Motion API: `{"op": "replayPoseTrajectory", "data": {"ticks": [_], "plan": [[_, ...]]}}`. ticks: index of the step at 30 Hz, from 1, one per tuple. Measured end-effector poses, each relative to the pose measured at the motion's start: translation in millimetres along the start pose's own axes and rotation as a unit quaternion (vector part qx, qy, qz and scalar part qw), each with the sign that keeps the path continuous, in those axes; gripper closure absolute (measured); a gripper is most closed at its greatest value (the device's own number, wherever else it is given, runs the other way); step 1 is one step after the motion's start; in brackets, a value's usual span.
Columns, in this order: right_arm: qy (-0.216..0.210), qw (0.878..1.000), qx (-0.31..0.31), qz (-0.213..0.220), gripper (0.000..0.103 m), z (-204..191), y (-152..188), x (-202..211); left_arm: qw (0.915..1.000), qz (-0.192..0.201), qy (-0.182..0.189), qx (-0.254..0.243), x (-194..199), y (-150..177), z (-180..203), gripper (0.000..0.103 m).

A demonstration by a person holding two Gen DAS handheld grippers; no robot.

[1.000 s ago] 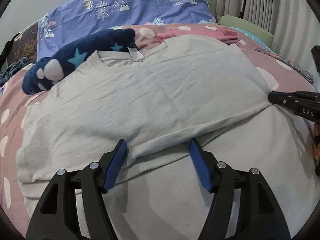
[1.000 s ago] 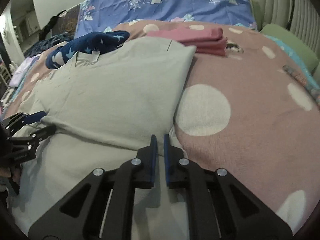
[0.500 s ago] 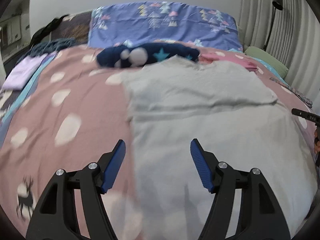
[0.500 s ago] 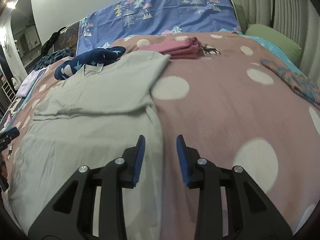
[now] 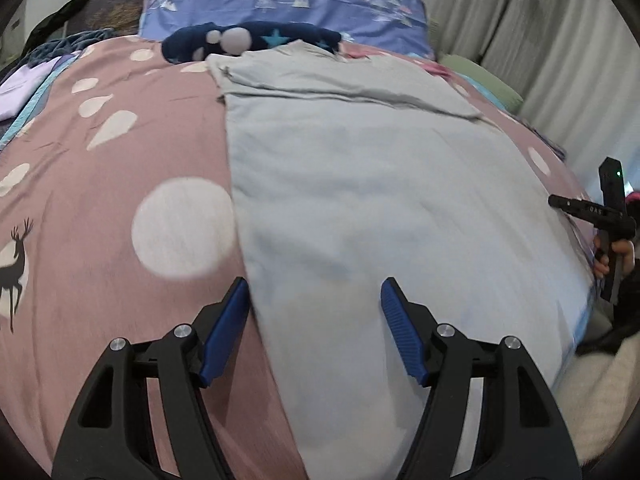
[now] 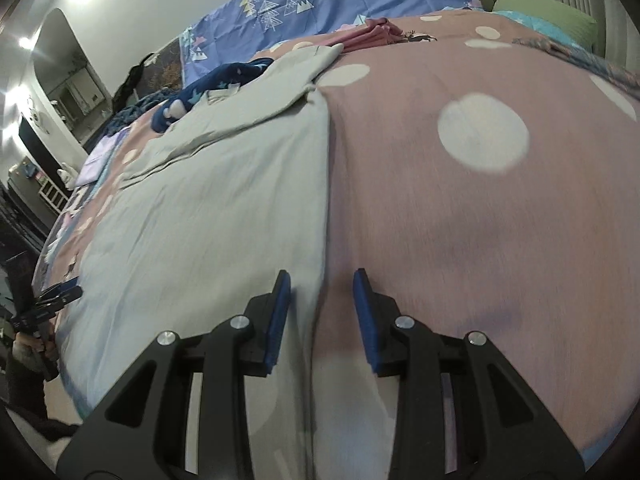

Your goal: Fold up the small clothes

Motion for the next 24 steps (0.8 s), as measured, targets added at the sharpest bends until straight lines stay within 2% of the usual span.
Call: {"op": "replayPoseTrajectory", "data": {"ticks": [2, 7, 10, 16, 20, 24], "plan": [[-0.018, 1.0, -0.014, -0.002, 0.07, 1, 13, 13, 0.9999, 0.006, 0.013, 0.006, 10, 10, 4, 0.037], [-0.06, 0.997, -0.036, -0.016, 0.068, -1, 38, 42, 0.9977, 0.018, 0.051, 0.039, 31, 33, 11, 0.065], [-0.082, 0.996, -0.037, -0.031, 0.067, -6, 47, 51, 0.9976, 0.02, 0.051, 0.043, 37, 41, 14, 0.065], [-0.09, 0.994, -0.025, -0.048, 0.067, -13, 55, 59, 0.9978, 0.014, 0.043, 0.048, 35, 39, 14, 0.063], [-0.113, 0.992, -0.022, -0.057, 0.06, -21, 58, 49, 0.9969, 0.02, 0.046, 0.061, 35, 37, 9, 0.056], [-0.124, 0.99, -0.032, -0.052, 0.06, -25, 51, 36, 0.9944, 0.031, 0.055, 0.086, 27, 29, 1, 0.054]]}}
Point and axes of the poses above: each gripper's, at about its wrist camera, not at the fingertips, and x roughly against the way its jaws point, z to its right, y to its underside, the point moved 6 cm from there along -x, roughly the way its jaws point, and after that the axes turned 6 degrees about z, right-handed, at the moved point
